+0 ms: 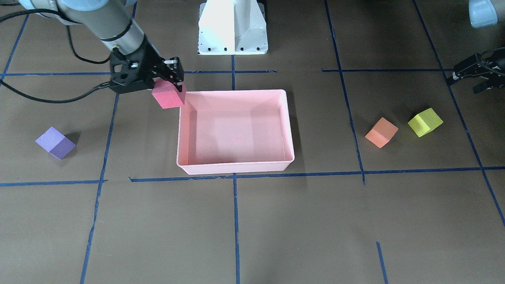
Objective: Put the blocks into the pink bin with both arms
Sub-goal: 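Carry the red-pink cube into the pink bin with the right gripper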
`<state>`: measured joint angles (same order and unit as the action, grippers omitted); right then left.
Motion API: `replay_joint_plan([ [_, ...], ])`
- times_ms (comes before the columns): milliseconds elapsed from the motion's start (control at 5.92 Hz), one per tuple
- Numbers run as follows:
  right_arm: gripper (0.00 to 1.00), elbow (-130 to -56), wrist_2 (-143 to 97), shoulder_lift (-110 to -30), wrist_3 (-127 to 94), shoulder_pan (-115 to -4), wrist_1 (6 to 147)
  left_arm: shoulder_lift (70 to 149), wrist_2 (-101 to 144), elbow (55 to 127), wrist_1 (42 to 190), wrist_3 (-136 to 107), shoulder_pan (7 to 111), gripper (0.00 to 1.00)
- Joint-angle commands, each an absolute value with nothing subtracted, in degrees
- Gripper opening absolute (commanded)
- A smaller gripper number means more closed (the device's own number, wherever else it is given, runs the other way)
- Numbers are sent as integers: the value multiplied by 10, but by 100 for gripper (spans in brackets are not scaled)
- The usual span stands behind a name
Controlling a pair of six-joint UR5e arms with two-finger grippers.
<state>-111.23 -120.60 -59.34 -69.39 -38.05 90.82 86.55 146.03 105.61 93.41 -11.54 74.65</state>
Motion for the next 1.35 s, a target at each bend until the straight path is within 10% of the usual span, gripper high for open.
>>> replay_joint_plan([
  [0, 3, -1021, -1132, -542, -785, -325, 825, 878, 1426, 1017, 947, -141, 737, 100],
  [338, 12, -936, -1102, -504, -819, -311, 775, 887, 1356, 1012, 952, -264, 693, 100],
  [507, 98, -927, -1082, -502, -821, -306, 775, 897, 1351, 1006, 951, -336, 660, 100],
  [1183, 100, -974, -1078, -527, -821, -308, 775, 931, 1288, 955, 951, -456, 604, 100],
])
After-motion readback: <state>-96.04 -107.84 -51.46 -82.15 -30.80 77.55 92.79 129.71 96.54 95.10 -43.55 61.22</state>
